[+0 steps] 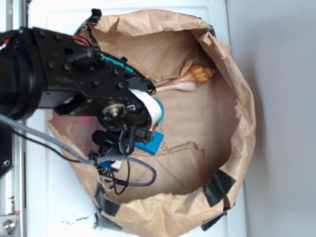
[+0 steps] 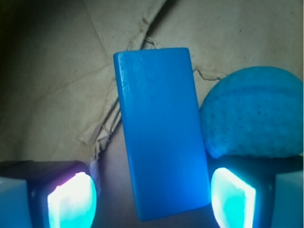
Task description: Grab the blue block.
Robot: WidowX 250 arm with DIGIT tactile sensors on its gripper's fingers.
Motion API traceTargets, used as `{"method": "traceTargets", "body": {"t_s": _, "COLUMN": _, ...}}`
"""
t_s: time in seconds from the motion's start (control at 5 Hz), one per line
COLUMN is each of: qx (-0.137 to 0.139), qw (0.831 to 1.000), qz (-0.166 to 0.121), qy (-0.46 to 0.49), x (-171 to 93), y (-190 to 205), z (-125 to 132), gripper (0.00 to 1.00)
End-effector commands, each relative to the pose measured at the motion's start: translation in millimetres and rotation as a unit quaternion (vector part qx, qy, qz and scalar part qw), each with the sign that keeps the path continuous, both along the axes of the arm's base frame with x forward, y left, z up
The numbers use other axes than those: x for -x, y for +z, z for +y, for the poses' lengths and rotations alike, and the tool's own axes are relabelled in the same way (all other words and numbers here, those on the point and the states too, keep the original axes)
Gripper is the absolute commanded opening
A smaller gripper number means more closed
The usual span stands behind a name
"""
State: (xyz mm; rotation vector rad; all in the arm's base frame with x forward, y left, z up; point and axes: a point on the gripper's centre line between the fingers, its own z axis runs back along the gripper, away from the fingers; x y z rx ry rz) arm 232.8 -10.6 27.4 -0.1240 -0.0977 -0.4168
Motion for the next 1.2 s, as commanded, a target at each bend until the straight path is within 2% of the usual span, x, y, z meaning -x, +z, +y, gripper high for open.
{"method": "traceTargets", "body": {"t_s": 0.0, "qx": 0.015, "qw": 0.999, "qz": -0.04, "qy": -0.009, "x": -15.0, "y": 15.0, "z": -17.6, "gripper": 1.0}}
{"method": "traceTargets", "body": {"t_s": 0.2, "qx": 0.036, "qw": 0.998, "qz": -0.052, "qy": -0.003, "x": -13.2, "y": 28.1, "z": -10.6, "gripper": 1.0}}
{"method": "traceTargets", "body": {"t_s": 0.4, "qx": 0.083, "qw": 0.993, "qz": -0.083, "qy": 0.013, "x": -10.3, "y": 54.6, "z": 6.6, "gripper": 1.0}}
{"method": "traceTargets", "body": {"t_s": 0.6, "qx": 0.084, "qw": 0.995, "qz": -0.059, "qy": 0.008, "x": -2.2, "y": 54.9, "z": 12.9, "gripper": 1.0}}
{"method": "traceTargets", "body": {"t_s": 0.8, "qx": 0.078, "qw": 0.996, "qz": -0.047, "qy": -0.006, "x": 10.3, "y": 51.4, "z": 17.1, "gripper": 1.0}}
{"method": "traceTargets", "body": {"t_s": 1.0, "qx": 0.066, "qw": 0.998, "qz": -0.023, "qy": 0.01, "x": 12.1, "y": 41.4, "z": 22.4, "gripper": 1.0}}
